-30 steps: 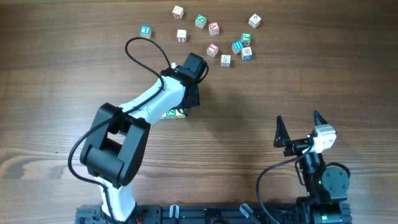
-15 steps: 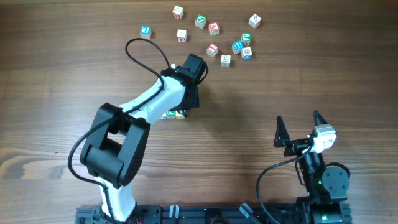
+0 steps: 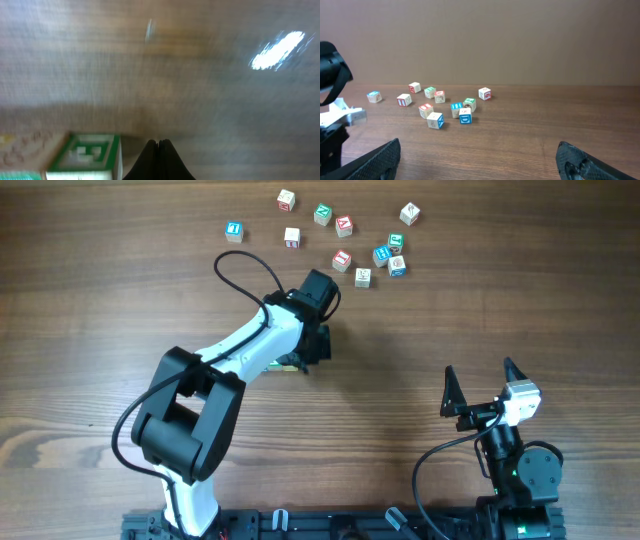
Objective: Form a horizontal line
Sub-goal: 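Lower the E block right of the green Z block and adjust, then open the left gripper and retract it to the left side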
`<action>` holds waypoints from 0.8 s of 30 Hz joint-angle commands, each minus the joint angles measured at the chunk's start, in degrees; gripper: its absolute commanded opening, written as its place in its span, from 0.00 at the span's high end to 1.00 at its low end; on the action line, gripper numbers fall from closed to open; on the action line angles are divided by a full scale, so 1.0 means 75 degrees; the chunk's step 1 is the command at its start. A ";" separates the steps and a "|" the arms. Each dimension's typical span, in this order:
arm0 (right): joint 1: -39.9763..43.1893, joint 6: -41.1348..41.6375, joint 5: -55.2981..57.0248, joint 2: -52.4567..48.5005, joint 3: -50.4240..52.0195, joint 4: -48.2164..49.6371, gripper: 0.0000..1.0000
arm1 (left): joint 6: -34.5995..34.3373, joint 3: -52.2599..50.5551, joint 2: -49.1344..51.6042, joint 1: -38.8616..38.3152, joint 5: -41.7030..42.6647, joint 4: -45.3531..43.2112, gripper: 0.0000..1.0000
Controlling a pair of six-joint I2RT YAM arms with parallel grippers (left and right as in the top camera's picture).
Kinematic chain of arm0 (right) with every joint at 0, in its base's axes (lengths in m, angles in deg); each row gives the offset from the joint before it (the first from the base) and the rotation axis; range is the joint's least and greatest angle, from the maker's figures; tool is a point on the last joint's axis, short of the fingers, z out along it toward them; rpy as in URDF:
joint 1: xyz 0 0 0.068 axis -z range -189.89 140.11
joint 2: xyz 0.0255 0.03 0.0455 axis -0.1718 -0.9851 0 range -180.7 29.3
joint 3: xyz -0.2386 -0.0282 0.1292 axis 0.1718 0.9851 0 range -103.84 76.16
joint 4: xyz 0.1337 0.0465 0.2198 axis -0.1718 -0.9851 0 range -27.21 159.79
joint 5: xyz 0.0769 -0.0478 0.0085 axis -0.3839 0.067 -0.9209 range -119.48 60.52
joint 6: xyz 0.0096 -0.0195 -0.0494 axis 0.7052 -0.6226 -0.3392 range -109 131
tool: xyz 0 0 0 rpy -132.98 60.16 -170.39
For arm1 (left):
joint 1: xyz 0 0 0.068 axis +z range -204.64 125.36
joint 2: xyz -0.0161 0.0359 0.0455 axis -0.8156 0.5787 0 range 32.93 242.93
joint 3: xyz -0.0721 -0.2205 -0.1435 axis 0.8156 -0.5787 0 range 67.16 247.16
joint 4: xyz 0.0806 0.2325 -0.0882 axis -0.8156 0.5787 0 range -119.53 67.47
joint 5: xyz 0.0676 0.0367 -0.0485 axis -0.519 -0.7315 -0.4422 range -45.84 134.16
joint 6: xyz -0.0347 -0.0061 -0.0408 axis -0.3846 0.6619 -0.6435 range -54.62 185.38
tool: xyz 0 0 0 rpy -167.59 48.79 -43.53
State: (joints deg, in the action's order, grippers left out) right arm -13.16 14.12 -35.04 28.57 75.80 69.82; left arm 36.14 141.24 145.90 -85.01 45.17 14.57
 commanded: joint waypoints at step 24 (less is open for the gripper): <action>0.0029 -0.0070 -0.0093 0.0061 0.0009 0.0044 0.00 | 0.0064 -0.0006 0.0032 0.0087 -0.0172 -0.1090 0.96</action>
State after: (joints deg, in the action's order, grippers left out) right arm -13.16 14.12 -35.04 28.57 75.80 69.82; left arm 36.14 141.24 145.90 -85.08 43.18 10.11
